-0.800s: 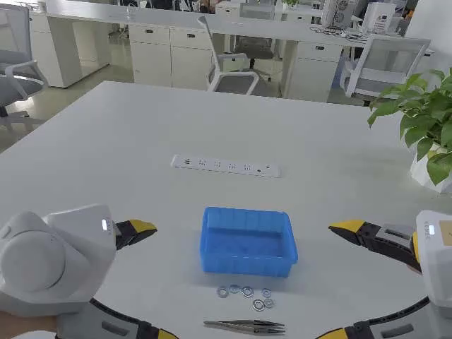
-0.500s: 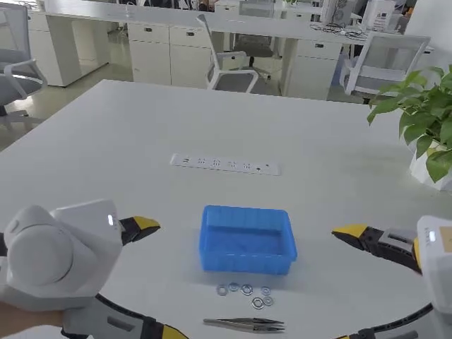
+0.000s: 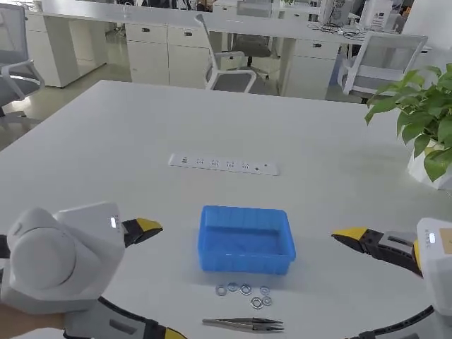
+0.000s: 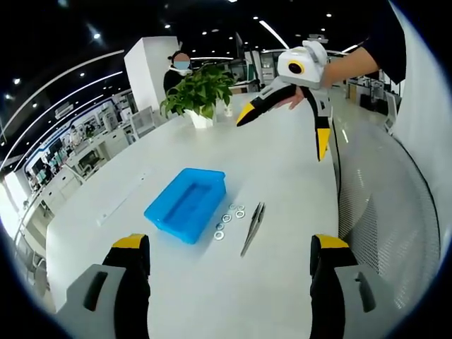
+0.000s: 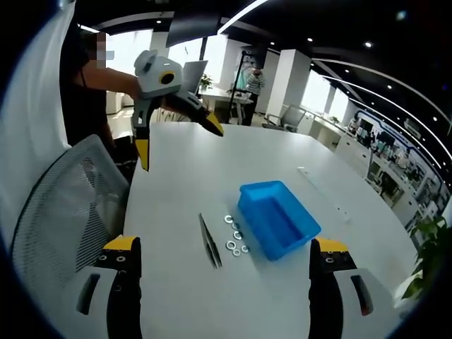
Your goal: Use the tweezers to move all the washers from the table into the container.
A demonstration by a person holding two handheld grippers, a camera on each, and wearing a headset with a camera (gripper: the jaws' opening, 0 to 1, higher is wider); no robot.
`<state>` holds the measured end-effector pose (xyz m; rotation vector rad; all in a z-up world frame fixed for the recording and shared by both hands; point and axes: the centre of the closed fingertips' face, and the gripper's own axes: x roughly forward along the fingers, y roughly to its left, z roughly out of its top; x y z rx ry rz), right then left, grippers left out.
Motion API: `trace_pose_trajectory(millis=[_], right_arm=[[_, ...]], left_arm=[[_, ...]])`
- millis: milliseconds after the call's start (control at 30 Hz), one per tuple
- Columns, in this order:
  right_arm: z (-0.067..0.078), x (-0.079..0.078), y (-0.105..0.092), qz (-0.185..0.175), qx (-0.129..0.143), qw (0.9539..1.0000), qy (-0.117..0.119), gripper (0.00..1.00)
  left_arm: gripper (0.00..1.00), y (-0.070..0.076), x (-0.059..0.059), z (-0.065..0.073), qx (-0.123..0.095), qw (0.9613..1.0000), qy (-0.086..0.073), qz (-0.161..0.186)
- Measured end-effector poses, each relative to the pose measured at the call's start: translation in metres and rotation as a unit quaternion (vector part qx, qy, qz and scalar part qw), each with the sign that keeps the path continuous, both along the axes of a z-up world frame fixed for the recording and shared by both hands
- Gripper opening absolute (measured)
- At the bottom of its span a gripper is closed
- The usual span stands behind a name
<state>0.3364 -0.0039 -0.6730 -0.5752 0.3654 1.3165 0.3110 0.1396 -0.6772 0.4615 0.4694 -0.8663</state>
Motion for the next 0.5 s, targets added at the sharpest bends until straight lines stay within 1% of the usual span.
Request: trace_pose_trajectory(millis=[200,467,500], right_arm=[[-0.0007,-0.0017,0.0013,0.004,-0.001,1.0000,0.001,1.00],[-0.0023,-0.0008,0.0030,0.010,-0.001,0.9999,0.003,1.00],[-0.0017,0.0003,0.0041,0.007,0.003,1.0000,0.005,1.00]], left_arm=[[1.00,-0.0009,-0.0009,0.0016,-0.002,1.0000,0.000,-0.001],[1.00,0.0000,-0.0054,-0.0015,0.001,1.0000,0.008,0.005],[1.00,0.0000,-0.0062,-0.0026,0.003,0.9999,0.010,0.004]])
